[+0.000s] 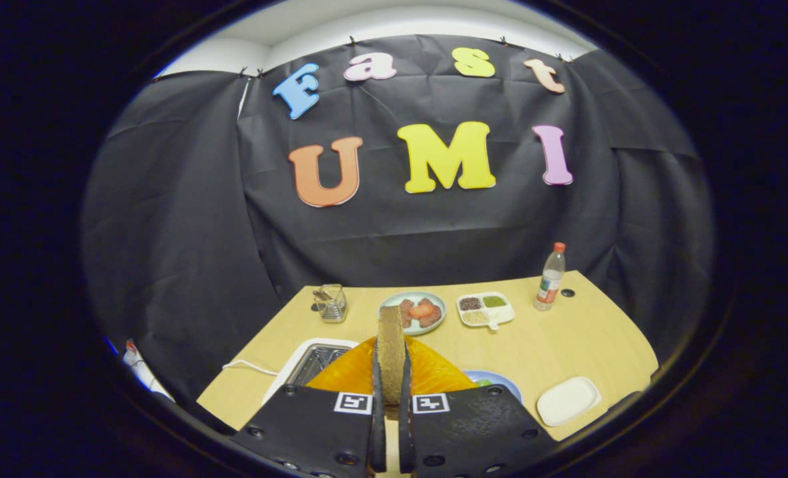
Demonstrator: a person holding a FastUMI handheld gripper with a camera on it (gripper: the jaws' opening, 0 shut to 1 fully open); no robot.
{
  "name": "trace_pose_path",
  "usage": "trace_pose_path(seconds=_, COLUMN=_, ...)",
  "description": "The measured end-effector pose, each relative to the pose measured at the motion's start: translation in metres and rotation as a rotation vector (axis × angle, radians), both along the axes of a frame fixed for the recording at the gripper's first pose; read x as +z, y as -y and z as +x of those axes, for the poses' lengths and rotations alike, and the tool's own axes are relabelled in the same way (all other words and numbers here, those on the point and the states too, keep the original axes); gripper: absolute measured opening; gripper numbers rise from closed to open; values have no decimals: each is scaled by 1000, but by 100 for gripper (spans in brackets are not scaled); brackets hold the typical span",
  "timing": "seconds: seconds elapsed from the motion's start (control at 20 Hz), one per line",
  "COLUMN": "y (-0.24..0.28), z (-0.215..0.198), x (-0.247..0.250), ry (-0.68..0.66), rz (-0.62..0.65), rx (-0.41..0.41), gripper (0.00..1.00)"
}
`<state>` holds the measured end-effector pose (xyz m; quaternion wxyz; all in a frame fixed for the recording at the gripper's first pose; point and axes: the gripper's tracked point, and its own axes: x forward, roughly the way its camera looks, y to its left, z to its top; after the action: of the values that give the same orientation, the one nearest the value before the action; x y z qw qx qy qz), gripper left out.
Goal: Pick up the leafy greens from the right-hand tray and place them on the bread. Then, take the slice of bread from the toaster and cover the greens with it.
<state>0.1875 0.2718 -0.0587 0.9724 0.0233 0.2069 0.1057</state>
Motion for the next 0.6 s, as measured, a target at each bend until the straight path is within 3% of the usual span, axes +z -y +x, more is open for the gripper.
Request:
trace_pose_path(seconds=0.25, y=22, z=11, x=-61, ry=-105, rz=8, rx=-21, gripper=7)
trace_pose_path(seconds=0.6, y=44, z=23, x=-136, ry=-265, rz=29, rx=13, gripper=7)
